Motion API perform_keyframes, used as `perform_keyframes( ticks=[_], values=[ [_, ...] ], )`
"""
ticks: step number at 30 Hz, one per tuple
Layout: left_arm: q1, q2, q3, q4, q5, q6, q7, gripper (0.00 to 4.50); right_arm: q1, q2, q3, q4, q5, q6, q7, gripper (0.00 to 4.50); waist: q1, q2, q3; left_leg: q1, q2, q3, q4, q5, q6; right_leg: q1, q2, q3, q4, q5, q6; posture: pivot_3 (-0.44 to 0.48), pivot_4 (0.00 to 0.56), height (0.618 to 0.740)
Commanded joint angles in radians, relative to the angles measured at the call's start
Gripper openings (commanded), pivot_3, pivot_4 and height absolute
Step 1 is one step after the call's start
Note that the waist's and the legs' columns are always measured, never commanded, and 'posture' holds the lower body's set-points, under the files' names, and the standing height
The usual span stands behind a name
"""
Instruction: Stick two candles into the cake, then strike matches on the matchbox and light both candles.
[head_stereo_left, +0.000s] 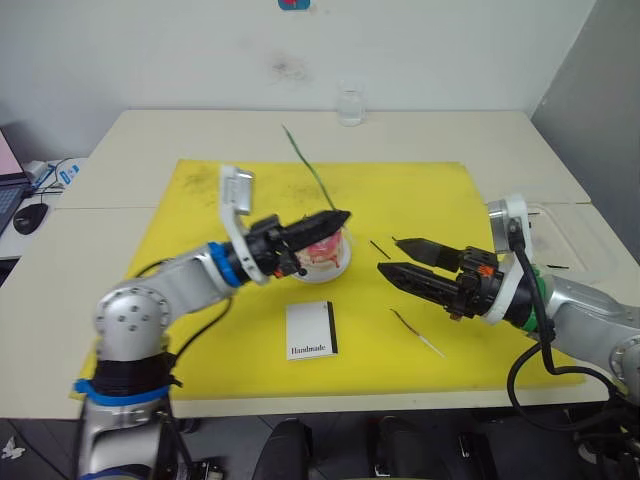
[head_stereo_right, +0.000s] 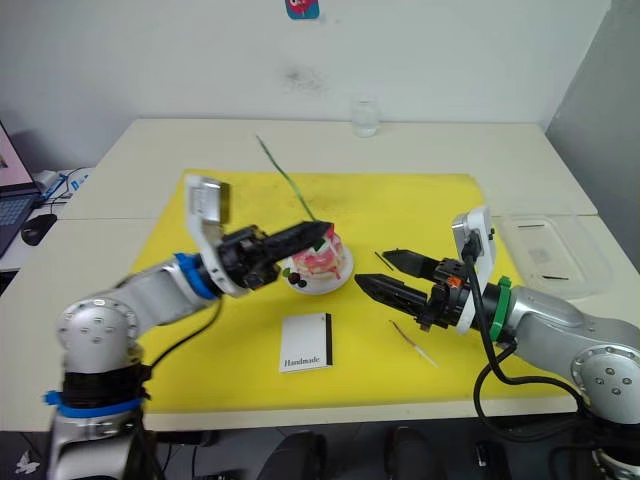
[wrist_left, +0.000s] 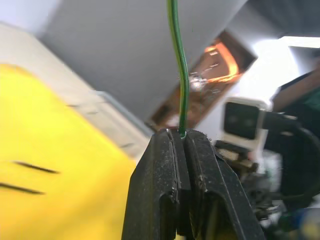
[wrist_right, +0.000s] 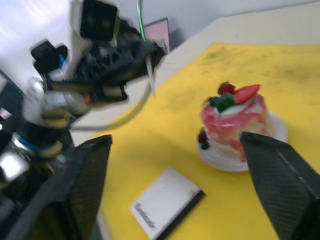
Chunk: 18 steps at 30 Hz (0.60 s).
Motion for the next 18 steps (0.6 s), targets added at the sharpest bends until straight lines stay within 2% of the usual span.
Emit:
perform_keyframes(
  ticks=[1, 4, 9, 13, 18],
  values=[
    [-0.008, 0.116, 0.017, 0.024, 0.254, -0.153, -0.113, 0.0, -0.054, -0.045, 0.06, -0.04, -0.204, -0.065, 0.123, 4.23, -0.001, 0.0, 0.0, 0.0, 0.0, 0.001, 0.0, 0.0, 0.0, 0.0, 0.0, 0.001, 0.0, 0.0, 0.0, 0.0, 0.15, 0.74],
    [0.03, 0.189, -0.044, 0.111, 0.511, -0.354, -0.232, 0.0, -0.133, -0.048, 0.158, -0.018, -0.365, -0.101, 0.188, 4.23, -0.001, 0.0, 0.0, 0.0, 0.0, 0.002, -0.001, 0.0, 0.0, -0.002, 0.0, 0.0, 0.0, 0.0, 0.0, 0.0, 0.15, 0.74],
    [0.032, 0.147, -0.094, 0.251, 0.674, -0.514, -0.332, 0.0, -0.226, 0.003, 0.238, 0.017, -0.494, -0.111, 0.228, 4.23, 0.006, 0.0, 0.0, -0.005, 0.001, 0.002, -0.002, 0.0, 0.0, -0.006, -0.003, 0.001, -0.001, 0.0, -0.001, 0.0, 0.15, 0.74],
    [-0.015, 0.087, -0.118, 0.33, 0.73, -0.561, -0.373, 0.0, -0.265, 0.041, 0.267, 0.032, -0.559, -0.104, 0.237, 4.23, 0.007, 0.0, 0.001, -0.015, 0.0, 0.001, 0.002, 0.0, 0.0, -0.015, -0.004, -0.001, 0.0, 0.0, 0.0, 0.0, 0.15, 0.74],
    [-0.055, 0.035, -0.135, 0.354, 0.736, -0.537, -0.424, 0.0, -0.268, 0.093, 0.274, 0.025, -0.607, -0.093, 0.233, 4.37, 0.004, 0.0, 0.001, -0.016, 0.0, 0.0, 0.002, 0.0, 0.0, -0.015, -0.004, -0.001, 0.001, 0.001, -0.002, 0.0, 0.15, 0.74]
  ],
)
